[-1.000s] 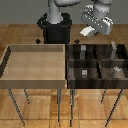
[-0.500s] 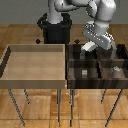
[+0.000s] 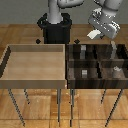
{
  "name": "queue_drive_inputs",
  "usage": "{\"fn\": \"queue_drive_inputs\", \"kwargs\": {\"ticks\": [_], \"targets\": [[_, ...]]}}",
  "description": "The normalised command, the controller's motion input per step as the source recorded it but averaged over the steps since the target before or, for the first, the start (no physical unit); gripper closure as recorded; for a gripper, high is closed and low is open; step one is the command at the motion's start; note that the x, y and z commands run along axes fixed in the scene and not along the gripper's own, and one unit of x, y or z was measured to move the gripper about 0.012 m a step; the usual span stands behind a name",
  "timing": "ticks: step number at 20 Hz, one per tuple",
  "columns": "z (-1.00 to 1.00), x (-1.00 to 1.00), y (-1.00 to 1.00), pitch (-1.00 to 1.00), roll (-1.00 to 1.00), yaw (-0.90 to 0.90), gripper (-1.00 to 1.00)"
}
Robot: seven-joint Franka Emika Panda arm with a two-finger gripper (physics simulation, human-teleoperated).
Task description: Place the milk carton into the appropriate compartment.
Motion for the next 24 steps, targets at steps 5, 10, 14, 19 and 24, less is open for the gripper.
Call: {"fn": "queue_drive_inputs", "kwargs": {"ticks": [5, 10, 14, 19, 24], "targets": [[0.00, -1.00, 0.00, 0.00, 0.00, 0.00, 1.00], [0.00, -0.20, -0.60, 0.00, 0.00, 0.00, 1.00], [0.00, 0.00, -1.00, 0.00, 0.00, 0.00, 1.00], [0.00, 0.00, 0.00, 0.00, 0.00, 0.00, 1.00], [0.00, -0.40, 0.00, 0.00, 0.00, 0.00, 1.00]]}}
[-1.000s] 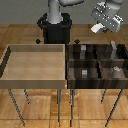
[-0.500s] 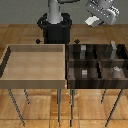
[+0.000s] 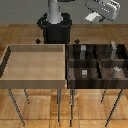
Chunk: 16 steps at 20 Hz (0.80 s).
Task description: Place the milk carton into the appropriate compartment.
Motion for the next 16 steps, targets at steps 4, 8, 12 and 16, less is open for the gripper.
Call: {"fn": "queue_drive_inputs", "kwargs": {"ticks": [4, 8, 12, 16], "targets": [[0.00, -1.00, 0.00, 0.00, 0.00, 0.00, 1.00], [0.00, -1.00, 0.00, 0.00, 0.00, 0.00, 1.00], [0.00, -1.00, 0.00, 0.00, 0.00, 0.00, 1.00], [0.00, -0.25, -0.62, 0.00, 0.00, 0.00, 1.00]]}}
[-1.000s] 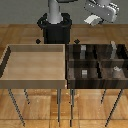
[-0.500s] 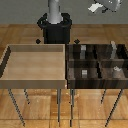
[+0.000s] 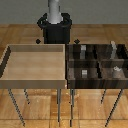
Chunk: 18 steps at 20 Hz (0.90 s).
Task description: Place the milk carton into the appropriate compartment.
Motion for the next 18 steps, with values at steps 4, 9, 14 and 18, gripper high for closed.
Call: {"fn": "queue_drive_inputs", "kwargs": {"ticks": [4, 9, 14, 18], "targets": [[0.00, 0.00, -0.50, 0.00, 0.00, 0.00, 1.00], [-1.00, 0.00, 0.00, 0.00, 0.00, 0.00, 1.00], [-0.80, 0.00, 0.00, 0.00, 0.00, 0.00, 1.00], [-0.75, 0.00, 0.00, 0.00, 0.00, 0.00, 1.00]]}}
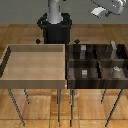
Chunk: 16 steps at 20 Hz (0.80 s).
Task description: Place the milk carton into the appropriate compartment.
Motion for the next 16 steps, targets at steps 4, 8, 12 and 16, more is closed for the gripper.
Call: {"fn": "queue_drive_inputs", "kwargs": {"ticks": [4, 8, 12, 16], "targets": [[-0.25, -0.25, 0.00, 0.00, 0.00, 0.00, 1.00], [0.00, 0.00, -0.75, 0.00, 0.00, 0.00, 1.00], [0.00, 0.00, -0.25, 0.00, 0.00, 0.00, 1.00], [0.00, 0.00, 0.00, 0.00, 0.00, 0.00, 1.00]]}}
